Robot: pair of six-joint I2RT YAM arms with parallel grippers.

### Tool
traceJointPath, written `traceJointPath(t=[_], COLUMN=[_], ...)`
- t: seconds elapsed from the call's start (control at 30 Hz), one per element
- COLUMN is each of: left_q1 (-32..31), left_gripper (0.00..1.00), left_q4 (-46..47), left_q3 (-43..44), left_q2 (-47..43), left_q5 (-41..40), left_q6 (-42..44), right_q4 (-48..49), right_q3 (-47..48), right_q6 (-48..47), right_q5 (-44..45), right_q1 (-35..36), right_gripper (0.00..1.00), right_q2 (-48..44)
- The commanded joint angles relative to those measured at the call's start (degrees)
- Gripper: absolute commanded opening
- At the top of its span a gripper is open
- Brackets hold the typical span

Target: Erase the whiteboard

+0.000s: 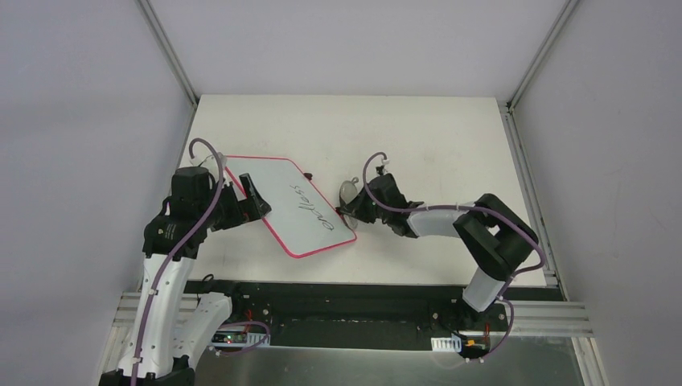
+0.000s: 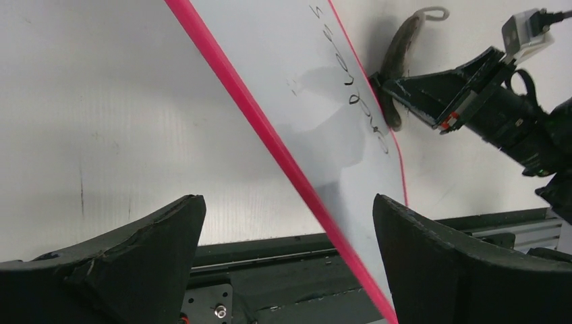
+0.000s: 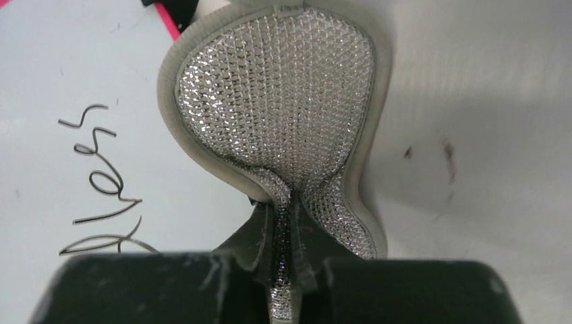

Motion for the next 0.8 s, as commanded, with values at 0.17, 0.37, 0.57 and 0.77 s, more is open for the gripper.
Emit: traceJointPath(t=[0.17,0.37,0.57,0.77], left_q1=[-0.63,-0.64,-0.63,-0.65], left_gripper=[0.99,0.86,0.43,0.05], left_q4=[-3.1,-1.44,2.19,5.81], left_q3=[-0.15,-3.5,-6.3,-9.12], left_q2=[-7.17,-8.57,-6.45,-2.04], left_q5=[-7.53,-10.08,-10.01,-6.9], left_q6=[-0.28,0.74,3.27,4.8], right_q4=[18.46,21.74,7.24,2.92], right_q3=[-10.73,-11.97,-9.35,-5.77], right_q6=[22.04,17.57,0.39,-1.59], right_q5=[15.26,16.35,11.22,9.46], right_q1=[17.08,19.66,14.79,17.92], right_gripper=[0.0,0.0,0.0,0.0], right_q2=[0.12,0.23,-5.68,-6.06])
